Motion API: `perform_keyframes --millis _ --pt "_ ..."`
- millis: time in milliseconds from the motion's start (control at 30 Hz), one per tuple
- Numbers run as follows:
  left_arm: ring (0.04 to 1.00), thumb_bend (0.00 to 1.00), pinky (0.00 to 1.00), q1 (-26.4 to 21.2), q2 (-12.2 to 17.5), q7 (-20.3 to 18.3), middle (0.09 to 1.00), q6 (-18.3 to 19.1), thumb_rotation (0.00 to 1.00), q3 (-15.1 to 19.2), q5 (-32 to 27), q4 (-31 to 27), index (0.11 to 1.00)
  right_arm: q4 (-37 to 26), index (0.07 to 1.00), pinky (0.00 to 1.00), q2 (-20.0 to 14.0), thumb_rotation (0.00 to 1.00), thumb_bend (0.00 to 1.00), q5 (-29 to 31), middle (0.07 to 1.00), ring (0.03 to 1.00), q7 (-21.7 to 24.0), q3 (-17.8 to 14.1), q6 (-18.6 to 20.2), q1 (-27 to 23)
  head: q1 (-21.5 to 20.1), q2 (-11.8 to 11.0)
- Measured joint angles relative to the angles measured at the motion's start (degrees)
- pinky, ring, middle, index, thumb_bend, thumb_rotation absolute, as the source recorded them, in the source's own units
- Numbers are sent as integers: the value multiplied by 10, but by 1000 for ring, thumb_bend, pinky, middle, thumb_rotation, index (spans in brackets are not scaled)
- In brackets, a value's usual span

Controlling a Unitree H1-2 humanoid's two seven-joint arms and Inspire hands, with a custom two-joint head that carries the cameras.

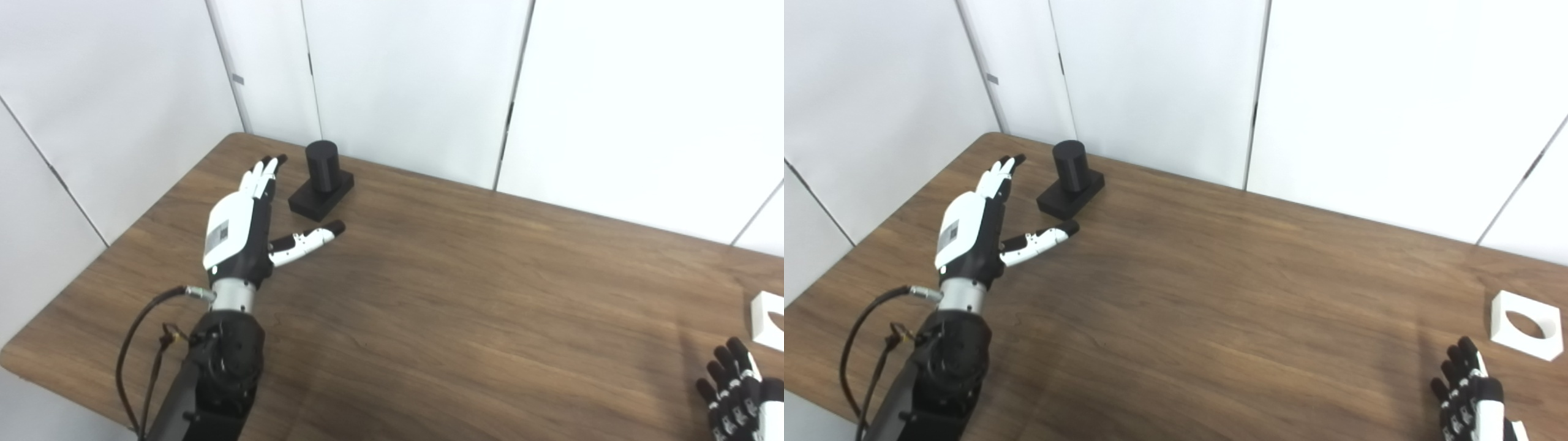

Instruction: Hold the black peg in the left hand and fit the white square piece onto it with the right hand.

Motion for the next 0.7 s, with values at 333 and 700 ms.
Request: perform_keyframes --millis 333,700 --pt "1000 958 949 -70 17 -16 988 24 630 23 46 131 907 0 984 1000 0 1000 636 0 982 1000 0 1 0 0 -6 1" --pt "991 946 963 -125 23 -12 977 25 639 13 72 261 884 -6 982 1000 2 1000 649 -2 982 1000 -2 5 5 0 -12 3"
